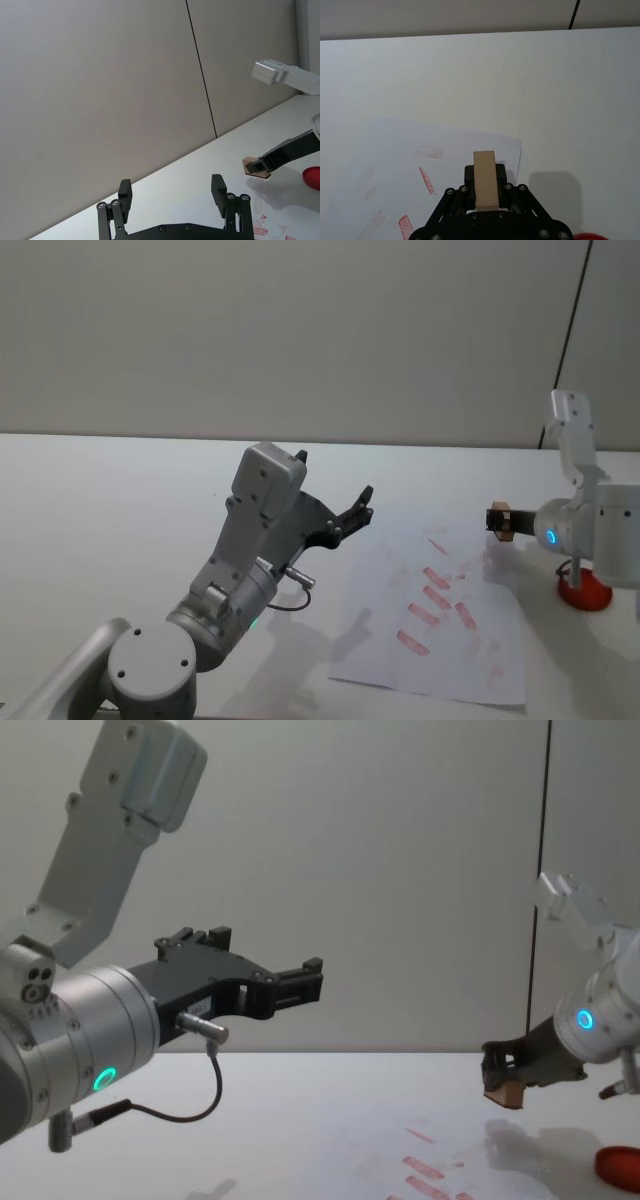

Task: Use the one hand to pick up the stamp and affix it onto the A4 paper.

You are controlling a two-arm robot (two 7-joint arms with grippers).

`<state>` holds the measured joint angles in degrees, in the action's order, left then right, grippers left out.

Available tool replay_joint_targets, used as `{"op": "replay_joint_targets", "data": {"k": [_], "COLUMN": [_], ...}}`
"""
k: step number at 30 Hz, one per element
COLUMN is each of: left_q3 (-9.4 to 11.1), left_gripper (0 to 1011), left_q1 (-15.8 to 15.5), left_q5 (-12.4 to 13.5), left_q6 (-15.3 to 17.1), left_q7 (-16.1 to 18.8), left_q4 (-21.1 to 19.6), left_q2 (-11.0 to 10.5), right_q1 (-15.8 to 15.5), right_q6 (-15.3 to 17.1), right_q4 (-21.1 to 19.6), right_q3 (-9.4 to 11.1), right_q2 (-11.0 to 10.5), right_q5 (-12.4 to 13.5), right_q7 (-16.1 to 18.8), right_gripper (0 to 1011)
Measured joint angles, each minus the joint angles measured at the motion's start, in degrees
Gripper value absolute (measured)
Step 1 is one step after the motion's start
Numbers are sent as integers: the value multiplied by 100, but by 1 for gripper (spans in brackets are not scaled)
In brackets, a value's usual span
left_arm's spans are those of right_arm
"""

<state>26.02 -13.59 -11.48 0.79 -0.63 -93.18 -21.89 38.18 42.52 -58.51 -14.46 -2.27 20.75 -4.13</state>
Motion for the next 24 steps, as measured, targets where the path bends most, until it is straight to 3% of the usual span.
{"op": "replay_joint_targets", "data": {"k": [12, 24], "left_q3": [0, 0], "left_gripper": [1002, 1002], "left_q1": [0, 0], "left_q5": [0, 0], "left_q6": [0, 0], "left_q7": [0, 0], "left_q4": [0, 0], "left_q2": [0, 0], "right_q1": [223, 405], "right_q6": [132, 147], "right_q4": [302, 671], "right_q3": [-13, -26], "right_q2": [172, 273], "right_q5": [122, 14], "right_q7": [-283, -441], "right_gripper": [218, 219]}}
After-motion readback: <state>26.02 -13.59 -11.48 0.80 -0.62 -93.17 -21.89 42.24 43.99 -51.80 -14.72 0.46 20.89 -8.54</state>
